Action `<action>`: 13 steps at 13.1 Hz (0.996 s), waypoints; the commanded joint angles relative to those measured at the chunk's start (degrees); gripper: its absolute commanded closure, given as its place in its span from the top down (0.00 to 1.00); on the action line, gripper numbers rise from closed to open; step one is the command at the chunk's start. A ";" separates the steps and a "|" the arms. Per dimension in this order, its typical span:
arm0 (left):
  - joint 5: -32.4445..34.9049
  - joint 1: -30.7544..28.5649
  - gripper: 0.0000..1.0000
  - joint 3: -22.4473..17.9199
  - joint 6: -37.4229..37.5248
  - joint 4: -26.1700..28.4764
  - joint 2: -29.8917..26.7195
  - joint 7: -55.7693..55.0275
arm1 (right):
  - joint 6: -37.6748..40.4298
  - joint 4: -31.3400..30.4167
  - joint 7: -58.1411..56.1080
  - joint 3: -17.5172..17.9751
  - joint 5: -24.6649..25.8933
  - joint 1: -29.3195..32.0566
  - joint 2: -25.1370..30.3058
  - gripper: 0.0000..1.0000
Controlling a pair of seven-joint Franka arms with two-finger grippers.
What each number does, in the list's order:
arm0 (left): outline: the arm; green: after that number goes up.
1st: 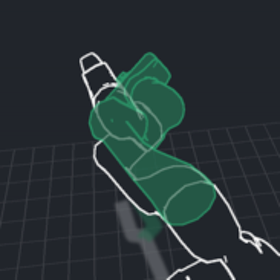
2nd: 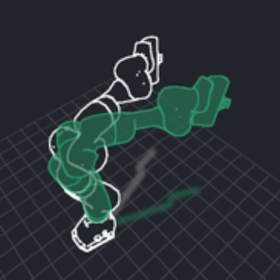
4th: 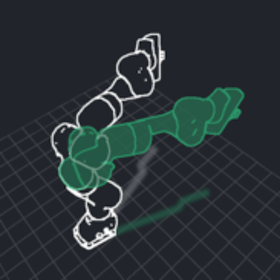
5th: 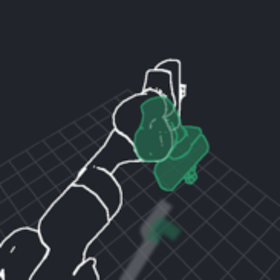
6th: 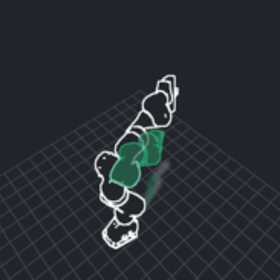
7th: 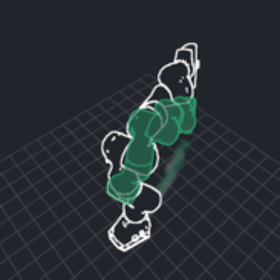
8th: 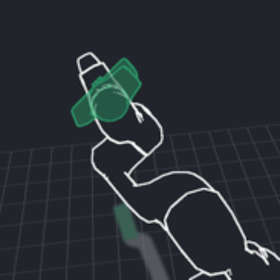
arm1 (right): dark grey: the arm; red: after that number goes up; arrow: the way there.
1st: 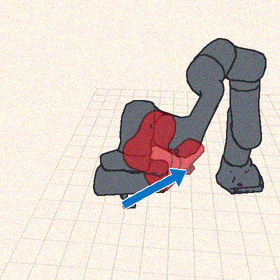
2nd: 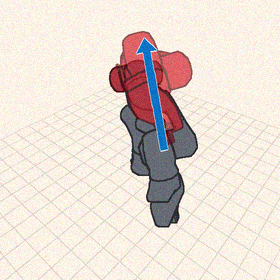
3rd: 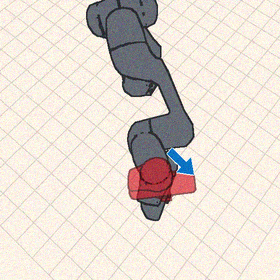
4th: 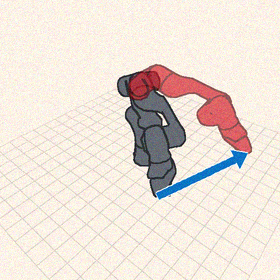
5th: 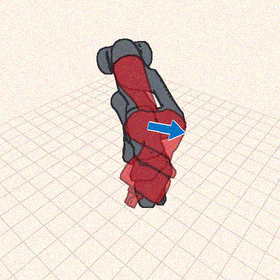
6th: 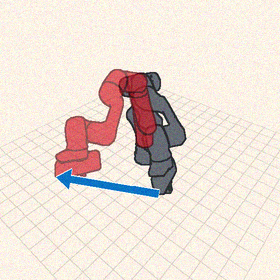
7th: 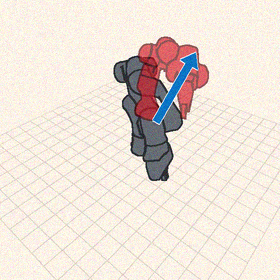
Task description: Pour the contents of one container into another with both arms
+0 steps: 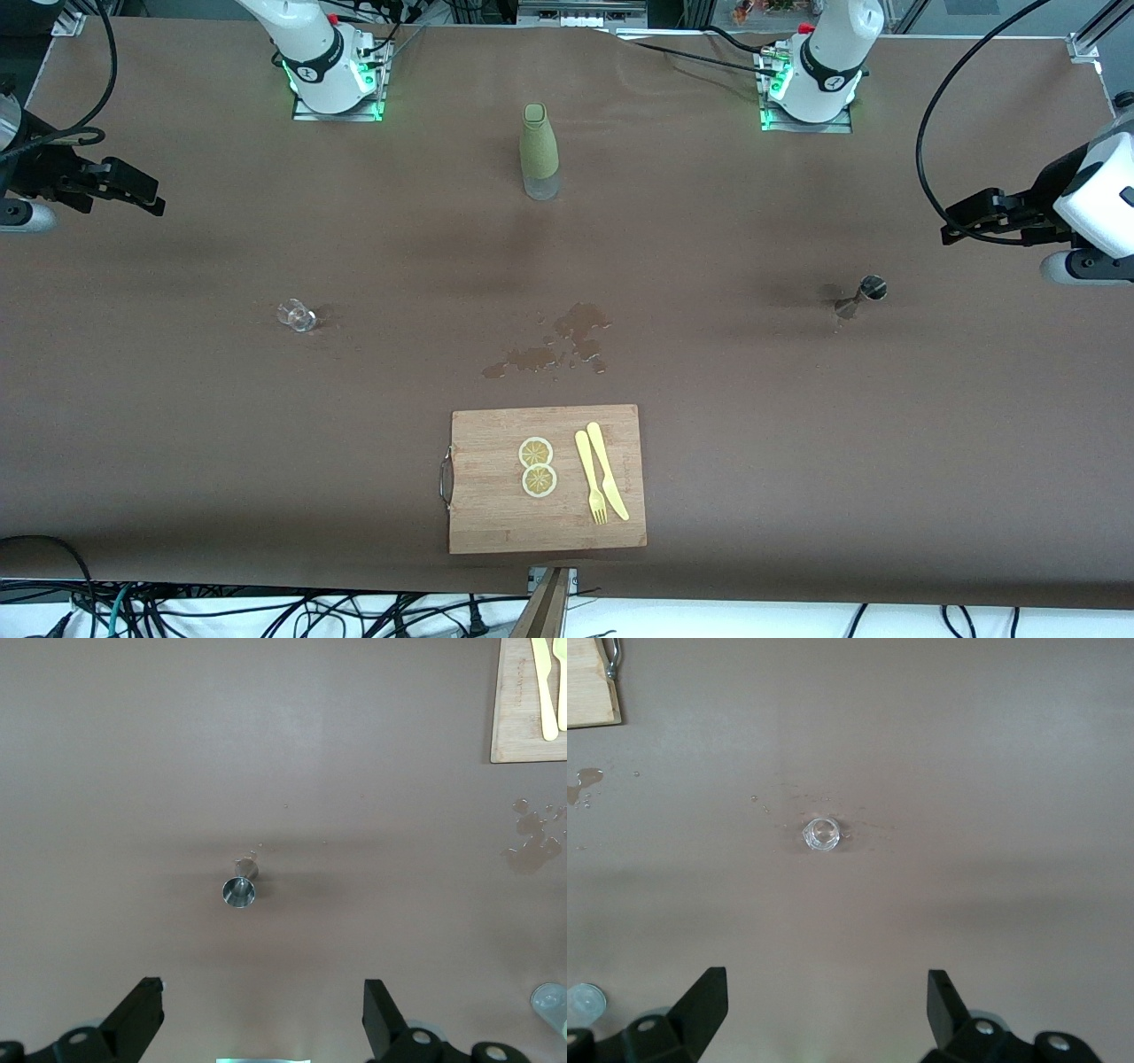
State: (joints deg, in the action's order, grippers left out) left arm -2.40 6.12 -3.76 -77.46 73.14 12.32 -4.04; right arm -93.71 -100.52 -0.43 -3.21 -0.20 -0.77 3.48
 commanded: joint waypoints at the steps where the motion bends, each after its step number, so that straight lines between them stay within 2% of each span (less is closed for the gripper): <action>1: -1.03 -0.32 1.00 -0.10 -0.68 0.95 -0.89 -0.36 | 0.99 1.02 -0.71 -0.04 -0.59 0.24 -0.31 1.00; 6: -0.94 -0.49 1.00 -0.28 -0.51 0.51 -0.46 -0.80 | 1.08 1.02 -0.97 0.13 -0.33 0.24 -0.31 1.00; 8: -1.55 -2.94 1.00 -0.28 -0.07 0.60 -0.19 0.08 | 1.34 0.94 -0.88 0.22 -0.33 0.07 -0.40 1.00; 12: -3.75 -10.06 1.00 -0.45 0.20 1.13 2.00 17.96 | 3.97 1.20 -1.06 0.05 -1.38 0.24 -3.29 1.00; 13: -3.84 -11.82 1.00 -0.45 0.20 1.74 2.62 23.06 | 4.59 1.20 -2.97 -0.13 -3.82 0.42 -3.39 1.00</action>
State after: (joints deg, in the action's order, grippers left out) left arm -4.87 -2.73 -4.44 -77.45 74.01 14.02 10.39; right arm -91.03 -100.52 -0.92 -3.11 -1.04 -0.78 1.25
